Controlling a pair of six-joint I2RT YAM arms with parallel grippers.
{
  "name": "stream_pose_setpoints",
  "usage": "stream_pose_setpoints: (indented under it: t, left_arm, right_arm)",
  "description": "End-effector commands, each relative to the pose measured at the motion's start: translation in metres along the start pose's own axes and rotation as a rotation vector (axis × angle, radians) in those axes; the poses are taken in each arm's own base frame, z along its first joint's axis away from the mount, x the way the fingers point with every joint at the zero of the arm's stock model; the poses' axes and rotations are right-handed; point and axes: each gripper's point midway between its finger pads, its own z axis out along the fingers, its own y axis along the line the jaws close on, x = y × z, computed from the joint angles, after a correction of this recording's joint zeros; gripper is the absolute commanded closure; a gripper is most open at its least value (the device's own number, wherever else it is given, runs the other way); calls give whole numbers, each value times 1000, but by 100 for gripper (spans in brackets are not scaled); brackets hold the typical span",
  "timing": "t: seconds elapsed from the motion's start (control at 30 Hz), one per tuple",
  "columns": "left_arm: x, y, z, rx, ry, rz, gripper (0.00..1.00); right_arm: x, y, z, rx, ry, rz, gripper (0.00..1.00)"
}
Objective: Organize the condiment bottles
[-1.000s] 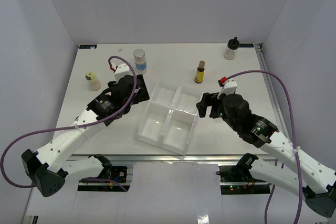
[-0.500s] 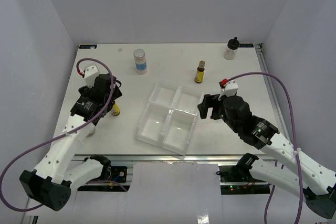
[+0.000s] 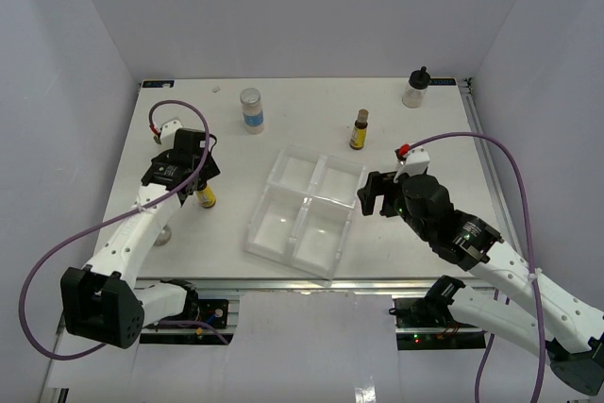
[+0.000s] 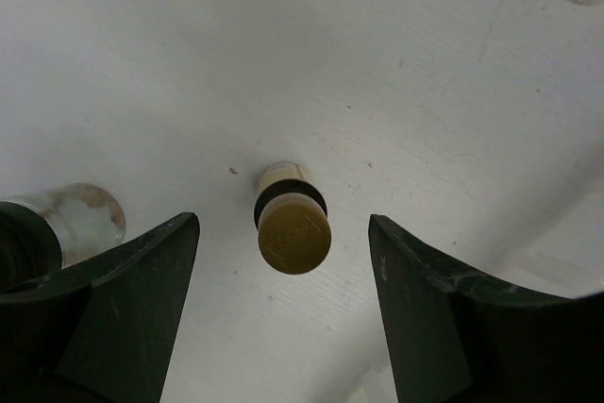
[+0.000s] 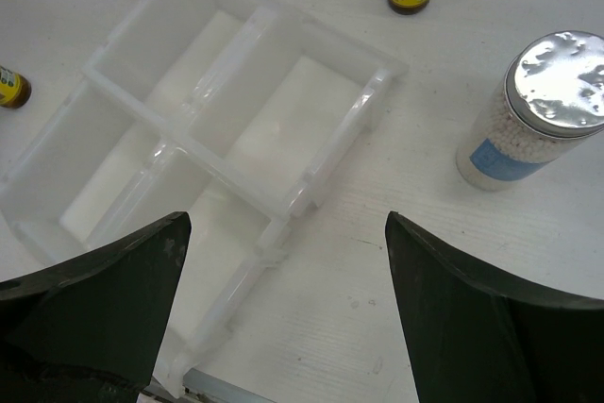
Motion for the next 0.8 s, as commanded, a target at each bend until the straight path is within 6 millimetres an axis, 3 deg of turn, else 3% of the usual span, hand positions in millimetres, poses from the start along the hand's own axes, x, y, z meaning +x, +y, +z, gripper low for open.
stream_pose_setpoints:
  t: [0.0, 0.2, 0.43, 0.57, 0.73, 0.77]
  left_arm:
    - [1, -7, 9, 27, 20, -14, 18]
    - [8, -6, 18, 0, 56, -7, 21]
    - [13, -4, 21, -12, 74, 2, 36]
    - [11, -3, 21, -21, 70, 9, 55]
    - [6, -6, 19, -11, 70, 26, 97]
    - [3, -7, 18, -6, 66, 28, 100]
  right_arm:
    - [-8, 0, -2, -3, -42, 0, 10]
    - [-6, -2, 0, 7, -38, -10, 10]
    - [-9, -1, 0, 4, -43, -16, 10]
    - [-8, -1, 0, 1, -41, -22, 10]
    - [-9, -1, 0, 2, -39, -25, 10]
    - [-9, -1, 1, 4, -39, -26, 10]
